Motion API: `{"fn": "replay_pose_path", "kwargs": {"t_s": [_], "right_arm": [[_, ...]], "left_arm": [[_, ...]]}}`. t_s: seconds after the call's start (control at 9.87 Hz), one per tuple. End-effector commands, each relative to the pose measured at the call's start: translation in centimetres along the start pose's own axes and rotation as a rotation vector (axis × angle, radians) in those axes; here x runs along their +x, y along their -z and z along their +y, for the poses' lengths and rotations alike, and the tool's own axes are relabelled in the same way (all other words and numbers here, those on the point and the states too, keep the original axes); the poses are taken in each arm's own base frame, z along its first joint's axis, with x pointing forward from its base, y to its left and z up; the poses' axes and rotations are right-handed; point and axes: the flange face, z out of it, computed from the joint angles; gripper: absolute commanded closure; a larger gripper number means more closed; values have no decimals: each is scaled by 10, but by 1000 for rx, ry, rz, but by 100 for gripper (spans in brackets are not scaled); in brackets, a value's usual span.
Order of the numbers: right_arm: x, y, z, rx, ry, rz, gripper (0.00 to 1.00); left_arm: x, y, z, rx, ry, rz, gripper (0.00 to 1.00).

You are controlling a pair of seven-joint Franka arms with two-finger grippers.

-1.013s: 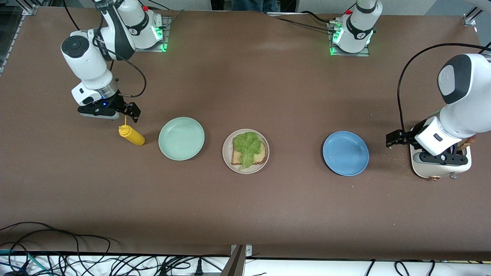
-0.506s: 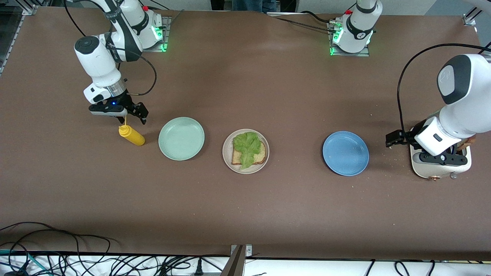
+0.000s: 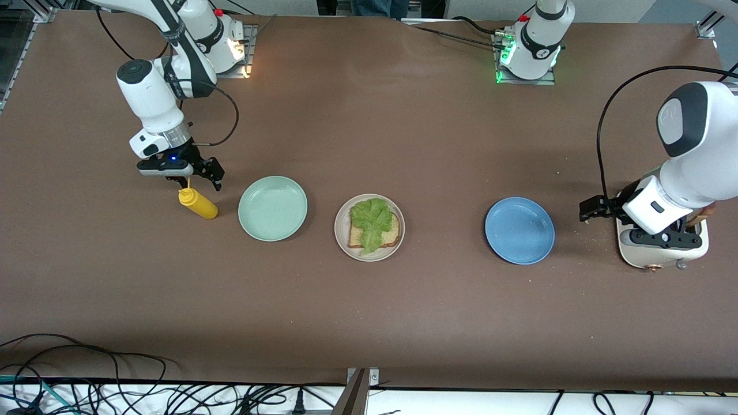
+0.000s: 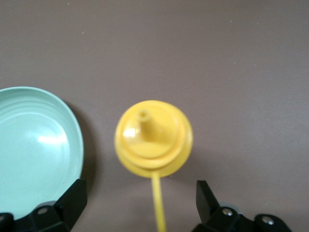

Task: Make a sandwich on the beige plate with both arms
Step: 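Grasp the mustard bottle with the right gripper and lift it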

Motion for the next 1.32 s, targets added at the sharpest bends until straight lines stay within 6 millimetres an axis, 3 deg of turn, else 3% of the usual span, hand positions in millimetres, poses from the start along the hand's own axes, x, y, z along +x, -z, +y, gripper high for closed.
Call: {"fn": "replay_pose_path", "kwargs": {"t_s": [0.0,0.3,0.91,1.22], "right_arm": [[-2,-1,8,-2,-2,15,0],[-13,-25,6,32,1,66,0],[5,-34,10,34,-3,110,0],[2,-43,19,34,8,145,2]], "left_arm": [[-1,1,2,34,-6,-1,0],[-1,2,2,34,-7,0,0],[-1,2,3,34,-7,0,0],[-1,1,3,34,-6,-1,0]]}}
